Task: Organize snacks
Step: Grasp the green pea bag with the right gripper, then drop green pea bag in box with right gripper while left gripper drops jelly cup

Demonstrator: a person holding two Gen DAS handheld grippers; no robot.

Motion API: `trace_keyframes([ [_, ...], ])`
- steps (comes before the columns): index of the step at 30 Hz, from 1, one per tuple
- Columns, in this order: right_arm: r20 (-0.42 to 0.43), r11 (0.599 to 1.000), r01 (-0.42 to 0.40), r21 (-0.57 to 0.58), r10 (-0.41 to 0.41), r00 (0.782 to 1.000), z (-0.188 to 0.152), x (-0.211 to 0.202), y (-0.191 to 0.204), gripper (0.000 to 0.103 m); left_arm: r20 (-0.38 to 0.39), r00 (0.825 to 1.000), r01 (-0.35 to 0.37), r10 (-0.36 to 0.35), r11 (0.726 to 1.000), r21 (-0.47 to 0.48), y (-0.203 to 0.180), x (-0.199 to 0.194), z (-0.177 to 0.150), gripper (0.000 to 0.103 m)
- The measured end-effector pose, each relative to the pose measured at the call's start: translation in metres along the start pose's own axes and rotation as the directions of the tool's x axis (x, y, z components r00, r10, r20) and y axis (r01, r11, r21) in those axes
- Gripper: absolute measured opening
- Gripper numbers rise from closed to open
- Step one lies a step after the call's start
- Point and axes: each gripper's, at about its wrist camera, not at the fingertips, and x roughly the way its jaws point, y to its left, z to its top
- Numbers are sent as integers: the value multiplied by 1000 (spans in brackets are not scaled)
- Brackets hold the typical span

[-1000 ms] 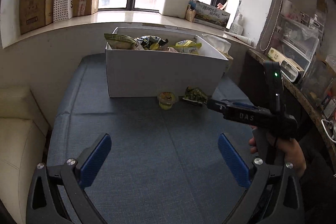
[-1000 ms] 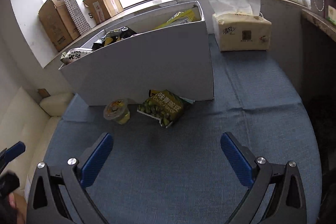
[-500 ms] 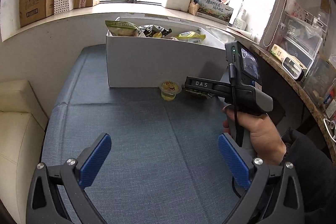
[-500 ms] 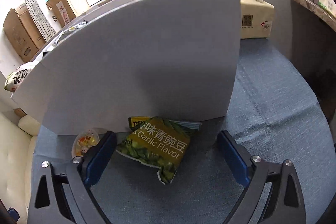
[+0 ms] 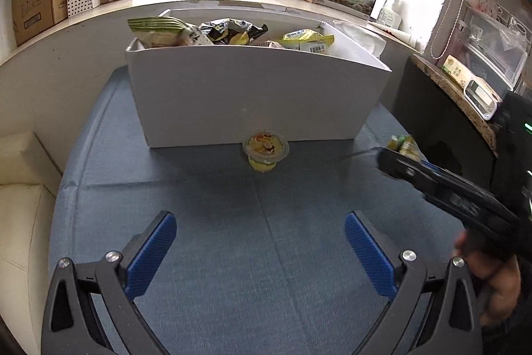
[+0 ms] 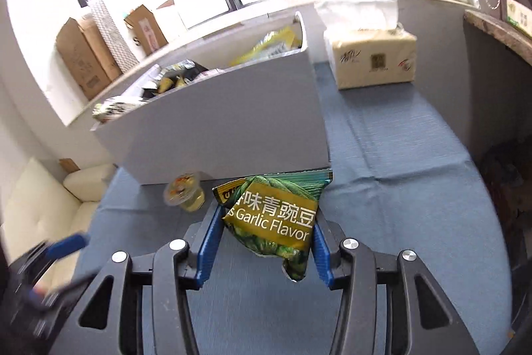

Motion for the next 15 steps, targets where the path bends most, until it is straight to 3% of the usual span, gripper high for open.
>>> trace_keyframes([
  [4, 44, 1000, -17, -11, 17, 999, -7, -43, -9, 53, -32, 997, -68, 68, 998, 12, -11, 34, 26, 103],
  [8, 66, 999, -31, 25, 29, 997, -17, -67, -22, 53, 6, 998, -66, 66, 998, 15, -13, 58, 39, 103],
  [12, 78, 998, -24, 55, 20, 997, -18, -78, -32, 53, -37, 994, -100, 100, 995, 23, -12, 86, 43, 103],
  [14, 77, 997, -31, 67, 26, 997, -19, -79, -37, 53, -30, 994, -101, 102, 995, 21, -11, 90, 42, 95],
  [15, 76, 997, -29, 69, 24, 997, -20, -79, -38, 53, -33, 994, -106, 106, 994, 23, -10, 92, 42, 79],
])
